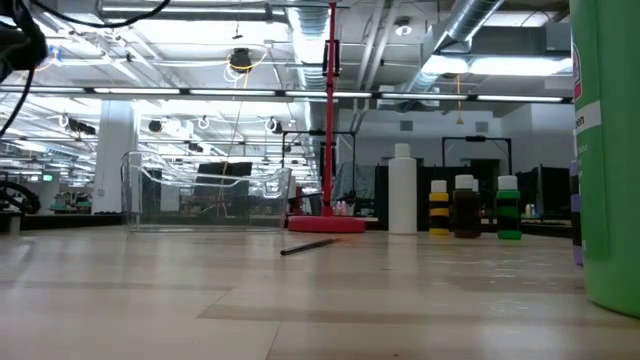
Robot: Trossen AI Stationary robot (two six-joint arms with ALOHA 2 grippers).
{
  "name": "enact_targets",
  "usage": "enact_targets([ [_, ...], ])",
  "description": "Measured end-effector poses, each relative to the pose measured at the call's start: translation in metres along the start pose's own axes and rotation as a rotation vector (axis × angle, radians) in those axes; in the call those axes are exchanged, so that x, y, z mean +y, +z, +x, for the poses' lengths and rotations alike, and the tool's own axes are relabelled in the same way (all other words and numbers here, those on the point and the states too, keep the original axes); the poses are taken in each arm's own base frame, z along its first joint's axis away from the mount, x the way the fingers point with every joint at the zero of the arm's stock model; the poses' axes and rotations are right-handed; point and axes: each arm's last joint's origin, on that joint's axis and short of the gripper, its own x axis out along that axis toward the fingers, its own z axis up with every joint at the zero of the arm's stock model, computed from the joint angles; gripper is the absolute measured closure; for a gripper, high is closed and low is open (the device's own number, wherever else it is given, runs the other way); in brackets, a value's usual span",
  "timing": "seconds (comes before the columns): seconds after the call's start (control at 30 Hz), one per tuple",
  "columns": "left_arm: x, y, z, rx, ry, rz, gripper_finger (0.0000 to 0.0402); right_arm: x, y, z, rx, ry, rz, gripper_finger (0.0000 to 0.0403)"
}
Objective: Pick & Place Paint Supplies
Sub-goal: Put the black paintbrush into the green cup
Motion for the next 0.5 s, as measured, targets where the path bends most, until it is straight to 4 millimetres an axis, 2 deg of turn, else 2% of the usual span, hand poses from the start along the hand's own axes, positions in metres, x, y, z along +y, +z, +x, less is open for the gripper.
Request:
enact_targets([
  [0.23, -0.002, -0.018, -0.018, 0.007, -0.106, 0.016, 0.0401, 0.002, 0.001, 0.000, -0.001, 0.019, 0.040, 0.0403],
  [0.5, 0.009, -0.040, -0.028, 0.044, -0.113, 0.045, 0.0401, 0.003, 0.001, 0.000, 0.001, 0.025, 0.044, 0.0403],
])
